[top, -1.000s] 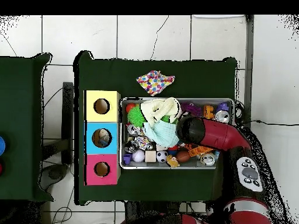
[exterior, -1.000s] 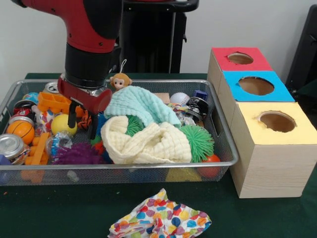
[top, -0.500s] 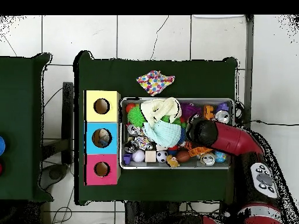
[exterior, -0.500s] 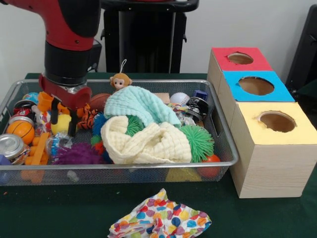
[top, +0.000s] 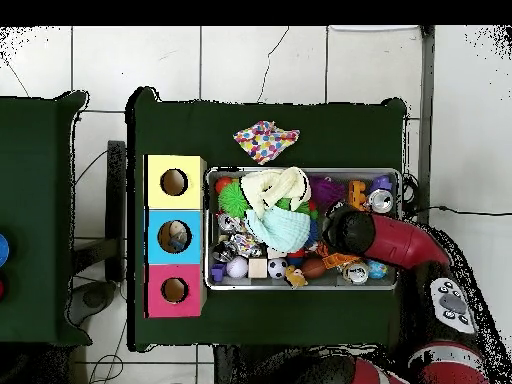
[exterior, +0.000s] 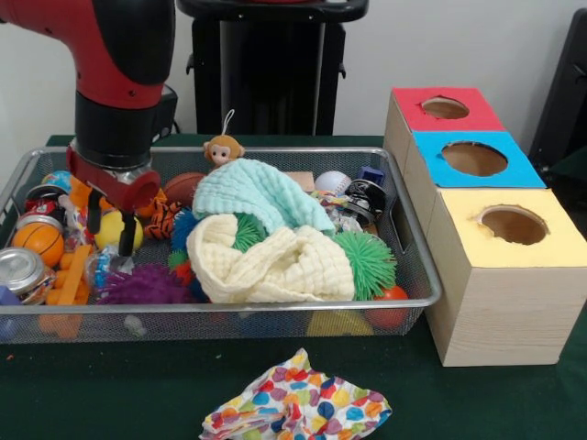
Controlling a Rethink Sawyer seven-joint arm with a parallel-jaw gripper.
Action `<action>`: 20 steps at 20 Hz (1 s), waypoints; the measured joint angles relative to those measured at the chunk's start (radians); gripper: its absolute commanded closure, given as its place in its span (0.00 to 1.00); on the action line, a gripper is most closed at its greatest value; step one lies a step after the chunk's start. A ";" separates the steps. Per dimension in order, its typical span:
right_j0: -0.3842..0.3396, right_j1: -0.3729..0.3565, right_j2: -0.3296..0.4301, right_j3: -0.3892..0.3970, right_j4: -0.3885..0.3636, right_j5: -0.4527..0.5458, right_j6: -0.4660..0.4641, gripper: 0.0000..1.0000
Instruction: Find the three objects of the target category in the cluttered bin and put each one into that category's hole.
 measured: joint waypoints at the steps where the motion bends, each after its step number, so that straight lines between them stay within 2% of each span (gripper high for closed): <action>1: 0.006 0.012 -0.003 -0.003 -0.004 -0.003 0.000 0.00; 12: 0.040 0.087 -0.022 -0.042 -0.010 -0.085 0.000 0.00; 20: 0.040 0.111 -0.023 -0.042 -0.010 -0.092 0.000 0.00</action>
